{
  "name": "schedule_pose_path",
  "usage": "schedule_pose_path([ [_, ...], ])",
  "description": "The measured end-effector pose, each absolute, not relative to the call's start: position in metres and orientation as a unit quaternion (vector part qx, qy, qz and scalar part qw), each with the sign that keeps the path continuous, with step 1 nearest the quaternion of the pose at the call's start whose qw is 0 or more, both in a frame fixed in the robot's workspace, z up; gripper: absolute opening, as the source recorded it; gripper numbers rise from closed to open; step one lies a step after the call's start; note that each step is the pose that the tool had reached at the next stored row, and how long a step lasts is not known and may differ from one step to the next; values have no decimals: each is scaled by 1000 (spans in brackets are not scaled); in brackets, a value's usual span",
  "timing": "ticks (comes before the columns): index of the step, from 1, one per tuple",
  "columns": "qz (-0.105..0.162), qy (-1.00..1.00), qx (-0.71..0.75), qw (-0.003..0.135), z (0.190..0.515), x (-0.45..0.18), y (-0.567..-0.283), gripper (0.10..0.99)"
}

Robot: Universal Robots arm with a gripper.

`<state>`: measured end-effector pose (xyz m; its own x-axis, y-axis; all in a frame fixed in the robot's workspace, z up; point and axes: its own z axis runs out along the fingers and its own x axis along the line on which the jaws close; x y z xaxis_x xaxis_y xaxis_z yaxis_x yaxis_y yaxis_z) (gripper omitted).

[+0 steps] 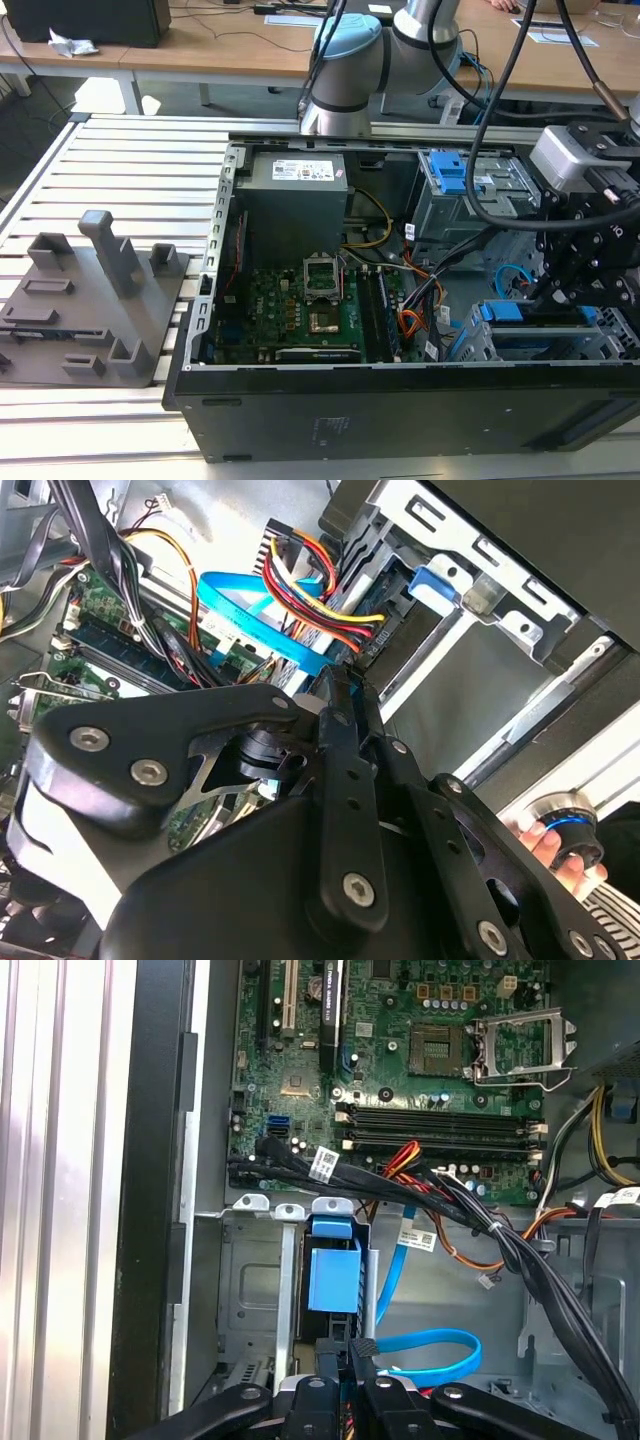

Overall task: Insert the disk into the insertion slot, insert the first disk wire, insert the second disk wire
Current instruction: 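Insert the second disk wire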

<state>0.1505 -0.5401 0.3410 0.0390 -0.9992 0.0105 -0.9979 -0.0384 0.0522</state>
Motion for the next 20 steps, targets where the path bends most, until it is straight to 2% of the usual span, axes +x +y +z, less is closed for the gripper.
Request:
schedule_pose_path([
  [8, -21, -693, 721, 16, 343, 151, -540, 165],
  [20, -23, -693, 721, 13, 342, 151, -541, 165],
])
